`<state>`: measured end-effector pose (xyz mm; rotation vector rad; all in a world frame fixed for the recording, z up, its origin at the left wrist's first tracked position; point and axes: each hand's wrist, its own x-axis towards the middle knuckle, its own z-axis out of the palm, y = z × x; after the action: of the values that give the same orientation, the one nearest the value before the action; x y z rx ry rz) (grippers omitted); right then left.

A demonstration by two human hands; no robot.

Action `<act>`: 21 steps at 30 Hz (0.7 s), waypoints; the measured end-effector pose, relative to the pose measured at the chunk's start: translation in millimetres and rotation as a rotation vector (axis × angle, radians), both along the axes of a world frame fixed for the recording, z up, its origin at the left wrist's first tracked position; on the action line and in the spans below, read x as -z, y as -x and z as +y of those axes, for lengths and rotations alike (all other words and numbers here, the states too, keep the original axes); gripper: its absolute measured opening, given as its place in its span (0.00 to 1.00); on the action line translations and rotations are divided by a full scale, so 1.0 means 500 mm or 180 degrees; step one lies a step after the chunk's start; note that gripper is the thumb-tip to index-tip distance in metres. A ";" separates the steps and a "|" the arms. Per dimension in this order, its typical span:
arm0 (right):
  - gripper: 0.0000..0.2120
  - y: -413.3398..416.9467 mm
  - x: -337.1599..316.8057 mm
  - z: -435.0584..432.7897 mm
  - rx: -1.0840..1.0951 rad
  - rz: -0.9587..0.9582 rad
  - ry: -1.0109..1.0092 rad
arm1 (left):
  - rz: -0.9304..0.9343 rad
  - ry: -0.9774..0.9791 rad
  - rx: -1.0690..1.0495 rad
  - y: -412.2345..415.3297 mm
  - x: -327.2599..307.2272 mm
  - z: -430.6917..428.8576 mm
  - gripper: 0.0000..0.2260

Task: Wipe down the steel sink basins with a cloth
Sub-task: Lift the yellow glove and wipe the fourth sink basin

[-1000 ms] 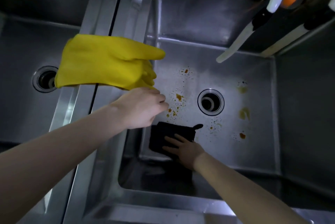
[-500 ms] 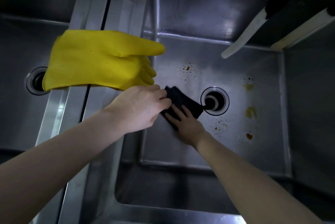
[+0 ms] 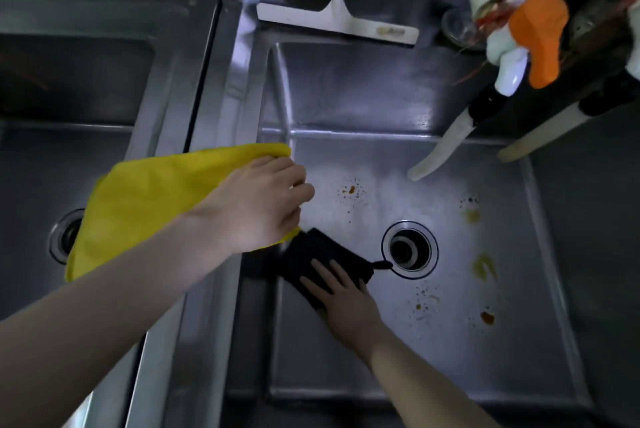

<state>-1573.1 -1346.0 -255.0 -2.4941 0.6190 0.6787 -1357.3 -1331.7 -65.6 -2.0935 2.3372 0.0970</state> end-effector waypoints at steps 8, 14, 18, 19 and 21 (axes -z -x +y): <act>0.28 -0.167 0.042 -0.238 0.0548 -0.0029 0.0391 | 0.0295 0.0090 -0.0176 -0.007 0.023 -0.003 0.05; 0.30 -0.170 0.048 -0.349 0.0914 0.0000 0.0431 | 0.0335 0.0128 -0.0179 -0.006 0.024 -0.002 0.05; 0.35 -0.134 0.055 -0.282 0.0787 -0.0043 0.0419 | 0.0334 0.0205 -0.0183 -0.006 0.021 -0.004 0.06; 0.36 -0.114 0.053 -0.252 0.0682 -0.0084 0.0447 | 0.0322 0.0207 -0.0182 -0.005 0.021 -0.003 0.06; 0.36 -0.065 0.043 -0.181 0.0335 -0.0169 0.0452 | 0.0317 0.0194 -0.0223 -0.002 0.021 -0.001 0.06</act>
<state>-1540.5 -1436.7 -276.6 -2.5785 0.7976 0.5447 -1356.3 -1332.3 -76.1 -2.2499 2.3498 0.1351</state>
